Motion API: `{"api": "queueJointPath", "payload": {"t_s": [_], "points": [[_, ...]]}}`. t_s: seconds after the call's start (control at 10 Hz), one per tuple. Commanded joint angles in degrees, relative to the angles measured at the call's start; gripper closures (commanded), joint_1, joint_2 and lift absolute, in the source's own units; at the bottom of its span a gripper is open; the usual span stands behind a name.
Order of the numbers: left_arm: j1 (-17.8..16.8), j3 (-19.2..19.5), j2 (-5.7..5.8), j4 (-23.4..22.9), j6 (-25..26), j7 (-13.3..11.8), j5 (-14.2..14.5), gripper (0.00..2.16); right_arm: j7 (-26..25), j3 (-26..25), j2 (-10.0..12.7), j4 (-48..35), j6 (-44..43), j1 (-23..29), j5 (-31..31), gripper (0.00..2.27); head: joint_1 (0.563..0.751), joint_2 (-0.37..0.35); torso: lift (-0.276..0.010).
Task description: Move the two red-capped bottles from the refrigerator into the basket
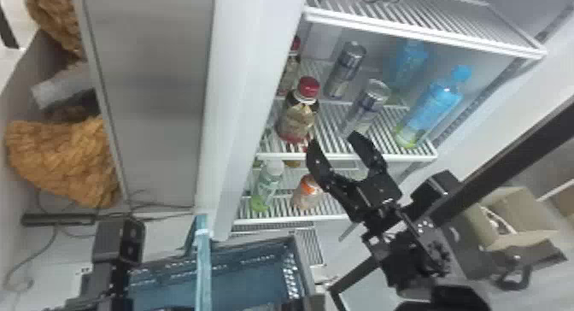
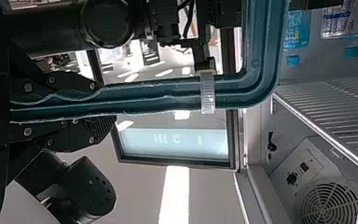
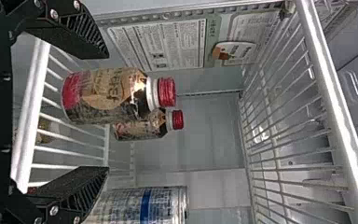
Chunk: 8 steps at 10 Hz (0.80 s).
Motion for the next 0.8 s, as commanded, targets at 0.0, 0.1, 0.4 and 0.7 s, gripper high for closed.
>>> {"api": "queueJointPath", "payload": {"t_s": [0.0,0.1,0.4,0.7], "points": [[-0.14,-0.01,0.07,0.0,0.0,0.0,0.06,1.21,-0.22,1.21,-0.29,0.98,0.54,-1.53,0.11,0.15,0.695,-0.35,0.0],[-0.14,-0.01,0.07,0.0,0.0,0.0,0.06,1.21,-1.1,1.9,-0.29,1.26,0.54,-1.96,0.11,0.15,0.695,-0.35,0.0],[-0.14,-0.01,0.16,0.0,0.0,0.0,0.06,1.21,-2.16,2.47,-0.46,3.23,0.54,-4.49,-0.12,0.15,0.695,-0.35,0.0],[-0.14,-0.12,0.25,0.0,0.0,0.0,0.06,1.21,-2.24,4.3,-1.52,7.45,0.96,-8.71,-0.69,0.15,0.695,-0.35,0.0]]}}
